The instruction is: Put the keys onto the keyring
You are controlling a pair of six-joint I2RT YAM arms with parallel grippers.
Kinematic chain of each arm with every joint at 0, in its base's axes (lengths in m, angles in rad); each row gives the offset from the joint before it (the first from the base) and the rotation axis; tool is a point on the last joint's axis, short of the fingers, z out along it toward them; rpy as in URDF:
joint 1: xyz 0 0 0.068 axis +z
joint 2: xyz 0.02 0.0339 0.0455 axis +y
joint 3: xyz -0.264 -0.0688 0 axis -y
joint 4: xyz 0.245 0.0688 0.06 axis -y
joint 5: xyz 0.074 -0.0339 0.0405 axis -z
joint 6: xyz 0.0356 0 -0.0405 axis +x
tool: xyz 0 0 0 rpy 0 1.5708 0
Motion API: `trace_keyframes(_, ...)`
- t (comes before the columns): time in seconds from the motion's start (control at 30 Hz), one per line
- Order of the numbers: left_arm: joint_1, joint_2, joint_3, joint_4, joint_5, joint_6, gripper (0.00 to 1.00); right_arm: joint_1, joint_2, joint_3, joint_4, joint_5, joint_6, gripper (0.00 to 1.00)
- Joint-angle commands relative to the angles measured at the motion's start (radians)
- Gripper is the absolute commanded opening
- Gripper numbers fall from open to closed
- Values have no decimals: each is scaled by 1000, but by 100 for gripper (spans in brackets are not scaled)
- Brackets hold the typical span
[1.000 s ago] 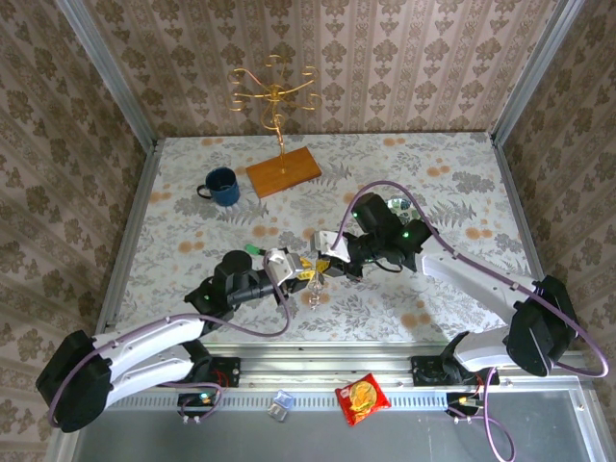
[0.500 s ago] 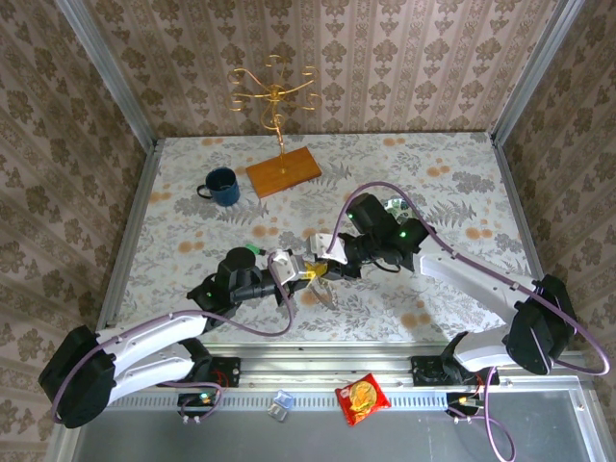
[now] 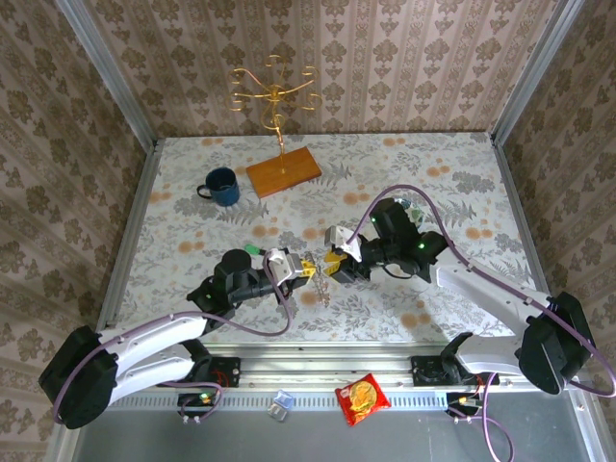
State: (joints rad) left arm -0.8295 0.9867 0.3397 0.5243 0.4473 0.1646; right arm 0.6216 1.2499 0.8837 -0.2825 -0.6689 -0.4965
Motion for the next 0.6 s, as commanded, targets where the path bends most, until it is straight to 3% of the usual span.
trace_keyframes(0.0,5,-1,-7,83,37,-28,0,8,12,-12,39,-4,17,31)
trace_keyframes(0.3,5,16,-6,98,54,-30,0,13,16,-2,49,37,-12,26)
trace_keyframes(0.57,5,18,-8,109,63,-31,0,14,18,7,-8,32,-56,3)
